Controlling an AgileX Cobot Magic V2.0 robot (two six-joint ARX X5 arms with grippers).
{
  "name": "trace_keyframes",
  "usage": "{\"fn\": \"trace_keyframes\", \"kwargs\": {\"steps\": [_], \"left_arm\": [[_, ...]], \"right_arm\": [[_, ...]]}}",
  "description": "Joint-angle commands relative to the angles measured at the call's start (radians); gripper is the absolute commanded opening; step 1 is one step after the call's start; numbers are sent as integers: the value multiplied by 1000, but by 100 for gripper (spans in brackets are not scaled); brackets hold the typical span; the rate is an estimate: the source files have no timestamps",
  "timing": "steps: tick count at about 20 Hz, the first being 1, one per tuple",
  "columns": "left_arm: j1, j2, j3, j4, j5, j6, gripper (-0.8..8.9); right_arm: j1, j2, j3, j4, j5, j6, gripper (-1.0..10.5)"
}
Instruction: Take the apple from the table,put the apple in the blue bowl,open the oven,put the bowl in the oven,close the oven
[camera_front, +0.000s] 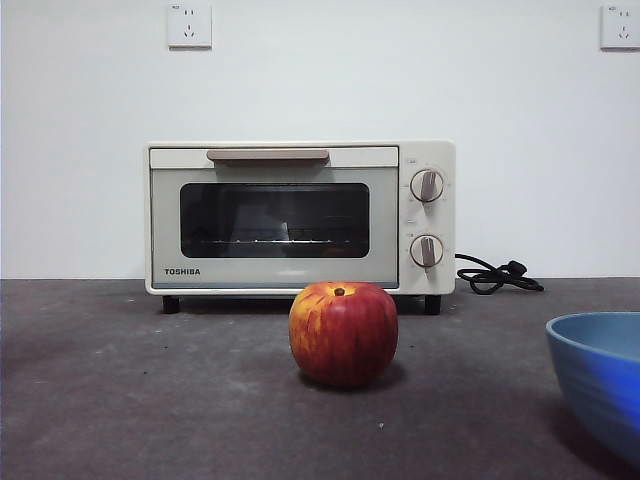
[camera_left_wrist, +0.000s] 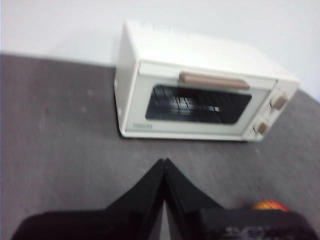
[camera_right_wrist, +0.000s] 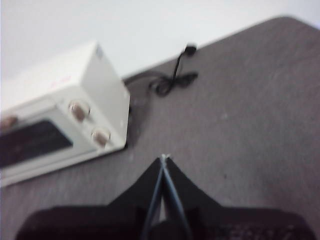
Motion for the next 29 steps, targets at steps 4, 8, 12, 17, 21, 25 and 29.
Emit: {"fn": "trace_keyframes", "kwargs": {"steps": [4, 8, 12, 17, 21, 25, 29], "left_arm": [[-2, 181, 160, -185, 10, 8, -5], [-2, 263, 221, -229, 95, 54, -5], [-2, 308, 231, -232, 194, 82, -5], [-2, 349, 231, -251, 244, 113, -5], [-3, 349, 231, -310, 245, 142, -5], [-2, 349, 231, -350, 268, 164, -5], [-8, 349, 231, -380, 268, 164, -5]], "right_arm": [[0, 209, 146, -161, -64, -102, -3], [0, 330, 221, -232, -95, -102, -1], [0, 425, 274, -254, -165, -165, -1], [16, 595, 359, -275, -341, -257, -1], [134, 746, 432, -257, -373, -261, 2], [309, 898, 513, -261, -306, -257, 49], [485, 1034, 588, -259, -258, -256, 165]]}}
